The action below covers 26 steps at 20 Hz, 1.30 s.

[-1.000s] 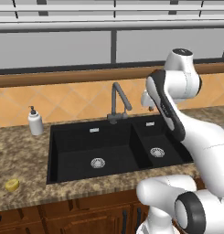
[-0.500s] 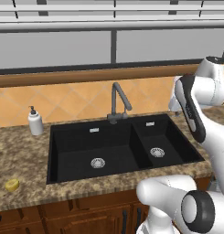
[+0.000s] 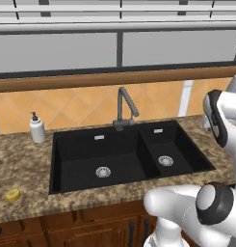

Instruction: Put the colander in the sink, put the kiwi in the colander, and turn on the sink faucet and pour water over the colander.

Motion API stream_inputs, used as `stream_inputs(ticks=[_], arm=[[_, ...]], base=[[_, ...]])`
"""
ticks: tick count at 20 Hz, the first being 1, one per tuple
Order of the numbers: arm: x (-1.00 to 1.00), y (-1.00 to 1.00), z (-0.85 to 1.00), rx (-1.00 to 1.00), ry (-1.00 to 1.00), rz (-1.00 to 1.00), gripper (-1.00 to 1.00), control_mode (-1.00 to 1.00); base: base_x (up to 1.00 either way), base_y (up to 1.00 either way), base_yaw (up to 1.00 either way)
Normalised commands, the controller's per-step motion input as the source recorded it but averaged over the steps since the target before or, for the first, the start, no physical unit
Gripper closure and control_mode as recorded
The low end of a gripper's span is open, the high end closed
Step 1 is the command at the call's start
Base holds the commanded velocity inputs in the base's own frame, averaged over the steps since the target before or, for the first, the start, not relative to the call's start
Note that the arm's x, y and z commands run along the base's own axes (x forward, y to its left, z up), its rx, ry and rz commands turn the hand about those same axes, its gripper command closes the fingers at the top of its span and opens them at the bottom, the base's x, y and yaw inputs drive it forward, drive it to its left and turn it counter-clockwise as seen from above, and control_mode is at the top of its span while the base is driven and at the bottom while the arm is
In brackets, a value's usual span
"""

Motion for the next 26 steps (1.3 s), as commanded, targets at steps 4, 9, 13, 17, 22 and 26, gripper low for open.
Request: stream_inputs(ticks=[4,9,13,17,22,26], arm=[[0.0,-1.0,-0.51,-0.03,0.07,-0.06,-1.0,-1.0],[0.04,-0.88,-0.45,-0.02,0.04,-0.04,-1.0,-1.0],[0.07,-0.59,-0.33,-0.02,0.0,-0.03,-1.0,-1.0],[0.2,-0.44,-0.31,-0.02,0.0,-0.01,-1.0,-1.0],[0.3,-0.13,-0.29,0.0,0.0,0.0,-1.0,-1.0],[0.41,0.0,-0.16,0.0,0.0,0.0,-1.0,-1.0]], base=[[0.0,0.0,0.0],[0.0,0.0,0.0],[0.0,0.0,0.0],[0.0,0.0,0.0],[0.0,0.0,0.0],[0.0,0.0,0.0]])
